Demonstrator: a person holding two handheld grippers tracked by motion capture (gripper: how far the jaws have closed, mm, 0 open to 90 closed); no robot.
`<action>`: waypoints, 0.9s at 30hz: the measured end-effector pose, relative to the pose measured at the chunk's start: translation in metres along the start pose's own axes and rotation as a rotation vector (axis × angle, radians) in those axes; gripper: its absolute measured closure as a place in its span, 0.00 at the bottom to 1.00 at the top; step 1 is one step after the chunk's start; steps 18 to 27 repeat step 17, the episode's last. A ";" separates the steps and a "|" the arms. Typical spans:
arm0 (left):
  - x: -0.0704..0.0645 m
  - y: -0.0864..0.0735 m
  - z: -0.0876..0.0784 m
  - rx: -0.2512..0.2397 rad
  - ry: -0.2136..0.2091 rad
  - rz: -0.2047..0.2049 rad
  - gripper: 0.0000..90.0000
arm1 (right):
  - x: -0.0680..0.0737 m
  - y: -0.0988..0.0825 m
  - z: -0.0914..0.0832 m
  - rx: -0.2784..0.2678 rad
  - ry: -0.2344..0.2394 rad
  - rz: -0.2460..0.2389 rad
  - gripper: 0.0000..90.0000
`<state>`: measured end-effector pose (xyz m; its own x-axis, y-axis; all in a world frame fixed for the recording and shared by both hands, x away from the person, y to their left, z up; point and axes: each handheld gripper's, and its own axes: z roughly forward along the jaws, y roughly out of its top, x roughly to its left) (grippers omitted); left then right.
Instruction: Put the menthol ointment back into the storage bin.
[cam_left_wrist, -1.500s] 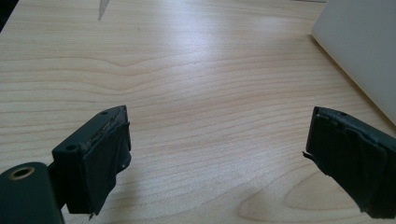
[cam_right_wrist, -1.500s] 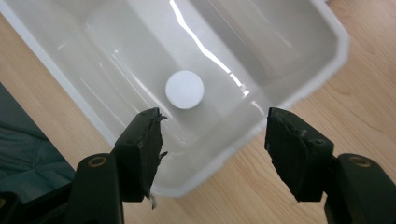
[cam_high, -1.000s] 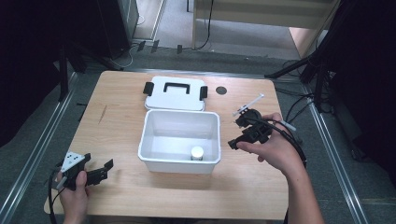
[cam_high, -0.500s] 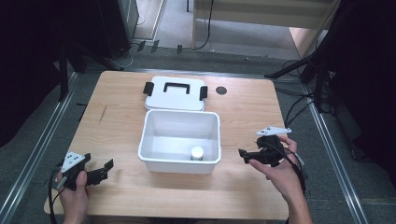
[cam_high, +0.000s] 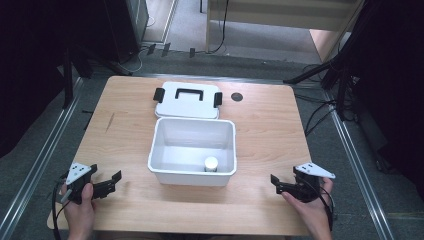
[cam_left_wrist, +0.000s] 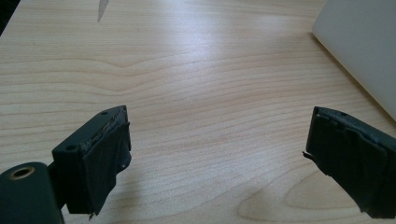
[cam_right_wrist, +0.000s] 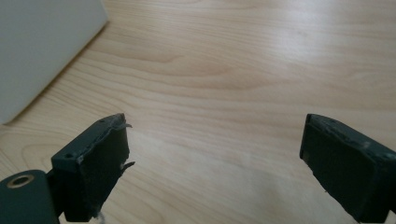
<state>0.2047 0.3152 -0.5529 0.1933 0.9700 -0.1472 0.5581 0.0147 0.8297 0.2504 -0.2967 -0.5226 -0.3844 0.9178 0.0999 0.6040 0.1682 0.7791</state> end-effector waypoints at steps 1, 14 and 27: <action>0.000 0.000 0.000 0.000 0.001 0.000 0.08 | -0.007 -0.009 -0.005 -0.018 -0.005 0.019 0.09; 0.003 0.000 -0.001 -0.012 -0.008 -0.032 0.08 | -0.043 -0.043 -0.023 -0.118 -0.035 0.079 0.08; 0.007 -0.002 -0.004 -0.025 -0.013 -0.062 0.08 | -0.042 -0.043 -0.021 -0.133 -0.048 0.087 0.11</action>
